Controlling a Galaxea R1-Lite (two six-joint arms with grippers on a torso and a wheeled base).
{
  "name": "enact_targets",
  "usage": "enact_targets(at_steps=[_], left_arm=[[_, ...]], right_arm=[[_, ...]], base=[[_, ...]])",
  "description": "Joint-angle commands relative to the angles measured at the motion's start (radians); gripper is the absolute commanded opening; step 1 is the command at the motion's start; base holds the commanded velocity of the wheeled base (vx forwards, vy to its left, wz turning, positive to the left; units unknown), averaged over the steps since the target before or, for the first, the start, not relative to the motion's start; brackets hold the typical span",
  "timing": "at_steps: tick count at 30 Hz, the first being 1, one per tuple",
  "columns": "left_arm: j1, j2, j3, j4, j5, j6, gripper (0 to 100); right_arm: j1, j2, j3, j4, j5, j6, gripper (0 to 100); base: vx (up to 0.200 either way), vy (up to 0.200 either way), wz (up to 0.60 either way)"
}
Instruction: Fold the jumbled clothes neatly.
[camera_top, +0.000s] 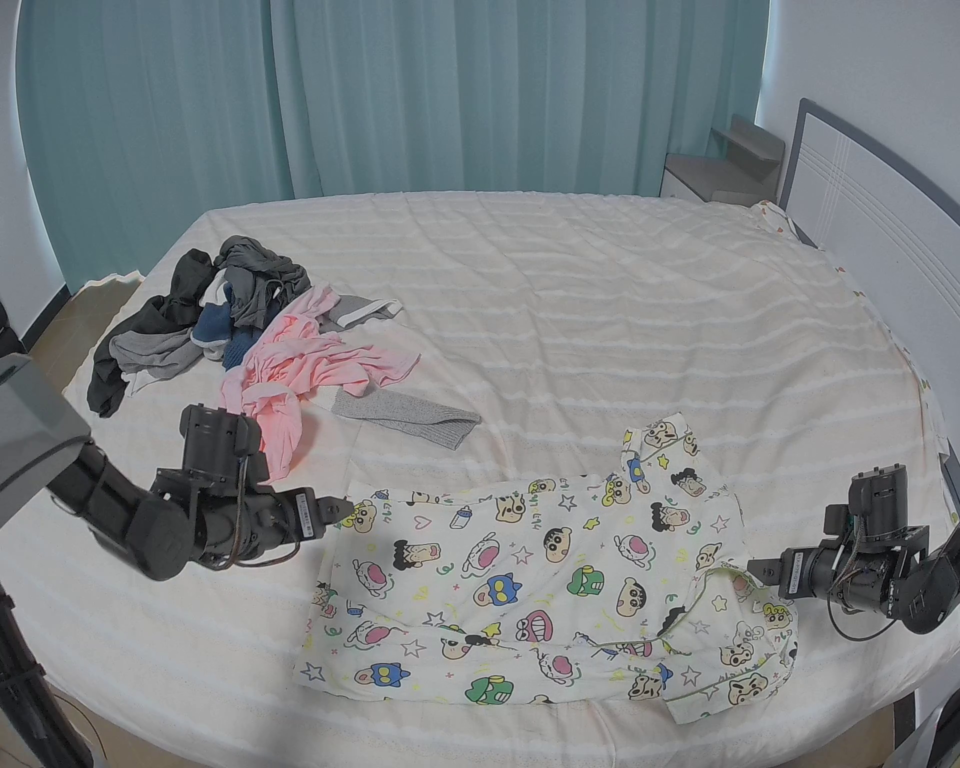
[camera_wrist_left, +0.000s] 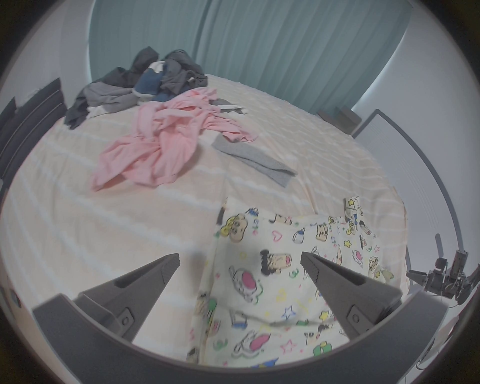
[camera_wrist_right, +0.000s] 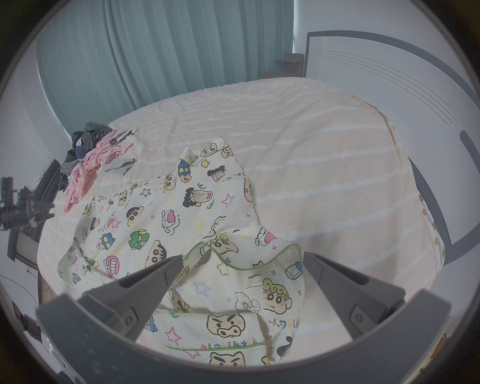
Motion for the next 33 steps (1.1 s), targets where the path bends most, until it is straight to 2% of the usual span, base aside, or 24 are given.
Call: enact_targets(at_steps=[1, 2, 4, 8, 12, 17, 22, 27, 33], left_arm=[[0.044, 0.231, -0.199, 0.04, -0.101, 0.06, 100], [0.044, 0.231, -0.199, 0.04, -0.101, 0.06, 100], [0.058, 0.277, -0.227, 0.066, -0.161, 0.147, 100], [0.061, 0.343, -0.282, 0.057, -0.174, 0.18, 100], [0.061, 0.386, -0.333, 0.057, -0.174, 0.171, 100], [0.058, 0.432, -0.373, -0.019, -0.158, 0.149, 100], [0.049, 0.495, -0.436, -0.094, -0.102, 0.12, 100], [0.032, 0.504, -0.462, -0.106, -0.112, 0.063, 100], [0.023, 0.504, -0.466, -0.111, -0.119, 0.039, 100]], right_arm=[[0.006, -0.03, 0.01, 0.0, 0.012, -0.001, 100], [0.006, -0.03, 0.01, 0.0, 0.012, -0.001, 100], [0.009, -0.044, 0.047, -0.007, 0.012, -0.001, 100], [0.032, -0.084, 0.085, -0.01, 0.014, 0.002, 100], [0.05, -0.114, 0.093, -0.009, 0.014, 0.005, 100], [0.082, -0.12, 0.099, -0.009, 0.012, 0.008, 100], [0.112, -0.12, 0.11, -0.013, 0.011, 0.011, 100], [0.113, -0.12, 0.108, -0.015, 0.011, 0.011, 100], [0.11, -0.116, 0.101, -0.015, 0.011, 0.01, 100]], base=[[0.0, 0.0, 0.0], [0.0, 0.0, 0.0], [0.0, 0.0, 0.0], [0.0, 0.0, 0.0], [0.0, 0.0, 0.0], [0.0, 0.0, 0.0], [0.0, 0.0, 0.0], [0.0, 0.0, 0.0], [0.0, 0.0, 0.0]])
